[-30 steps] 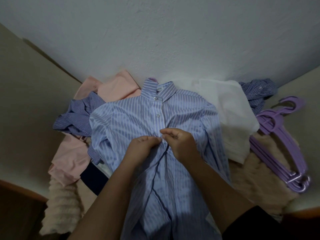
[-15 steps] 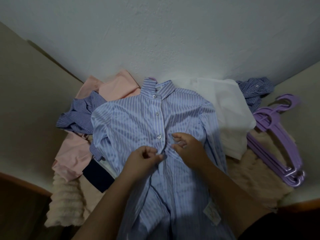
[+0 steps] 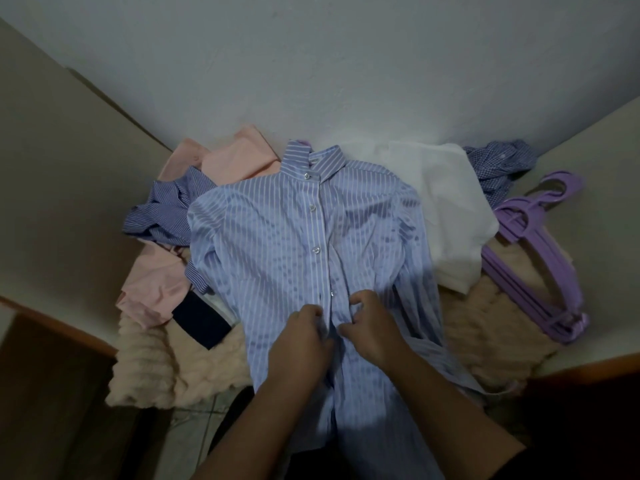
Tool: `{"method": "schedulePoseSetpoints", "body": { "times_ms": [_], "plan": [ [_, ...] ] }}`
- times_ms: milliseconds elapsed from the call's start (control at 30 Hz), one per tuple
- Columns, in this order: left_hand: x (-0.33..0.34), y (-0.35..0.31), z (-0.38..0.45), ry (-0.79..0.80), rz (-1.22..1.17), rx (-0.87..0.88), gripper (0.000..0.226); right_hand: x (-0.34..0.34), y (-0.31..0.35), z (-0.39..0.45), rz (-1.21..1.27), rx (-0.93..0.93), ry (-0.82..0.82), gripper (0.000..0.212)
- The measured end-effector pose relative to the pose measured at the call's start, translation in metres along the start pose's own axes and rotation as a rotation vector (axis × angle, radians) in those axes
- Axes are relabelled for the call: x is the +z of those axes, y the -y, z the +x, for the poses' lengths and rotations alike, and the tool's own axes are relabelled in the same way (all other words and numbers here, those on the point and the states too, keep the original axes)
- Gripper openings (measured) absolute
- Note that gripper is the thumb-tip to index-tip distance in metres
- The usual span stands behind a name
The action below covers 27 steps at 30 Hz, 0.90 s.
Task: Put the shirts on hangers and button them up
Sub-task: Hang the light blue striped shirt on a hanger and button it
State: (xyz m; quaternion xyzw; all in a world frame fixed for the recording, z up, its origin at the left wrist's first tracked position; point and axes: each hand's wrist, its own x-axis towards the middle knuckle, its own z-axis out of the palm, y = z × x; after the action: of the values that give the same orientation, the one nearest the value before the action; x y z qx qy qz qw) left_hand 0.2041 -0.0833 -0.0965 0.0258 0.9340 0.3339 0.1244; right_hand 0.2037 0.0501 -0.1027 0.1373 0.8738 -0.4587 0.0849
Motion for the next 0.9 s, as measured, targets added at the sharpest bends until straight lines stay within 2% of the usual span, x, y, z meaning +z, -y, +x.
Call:
{"method": "schedulePoseSetpoints", "body": {
  "times_ms": [167,300,400,567,667,700,833,900],
  "plan": [
    [-0.001,-0.005,0.018,-0.072,0.008,-0.041,0.038,0.004,0.009,0.009,0.120,-0.003,-0.169,0.018],
    [0.000,-0.010,0.035,-0.098,0.004,-0.020,0.040,0.007,0.016,0.021,0.309,0.071,-0.149,0.023],
    [0.002,-0.008,0.040,-0.112,-0.043,-0.019,0.032,0.009,0.016,0.028,0.330,0.098,-0.142,0.030],
    [0.000,-0.002,0.037,-0.172,-0.142,-0.043,0.036,0.010,0.020,0.032,0.423,0.122,-0.133,0.033],
    [-0.004,-0.004,0.036,-0.184,-0.171,-0.030,0.024,0.010,0.022,0.033,0.509,0.130,-0.157,0.030],
    [-0.006,-0.004,0.037,-0.183,-0.205,-0.038,0.020,0.010,0.022,0.032,0.520,0.129,-0.165,0.029],
    [-0.012,-0.006,0.034,-0.142,-0.500,-0.160,0.032,0.009,0.025,0.031,0.542,0.123,-0.169,0.029],
    [-0.015,-0.006,0.032,-0.098,-0.645,-0.239,0.025,0.008,0.027,0.029,0.550,0.094,-0.163,0.028]
  ]
}}
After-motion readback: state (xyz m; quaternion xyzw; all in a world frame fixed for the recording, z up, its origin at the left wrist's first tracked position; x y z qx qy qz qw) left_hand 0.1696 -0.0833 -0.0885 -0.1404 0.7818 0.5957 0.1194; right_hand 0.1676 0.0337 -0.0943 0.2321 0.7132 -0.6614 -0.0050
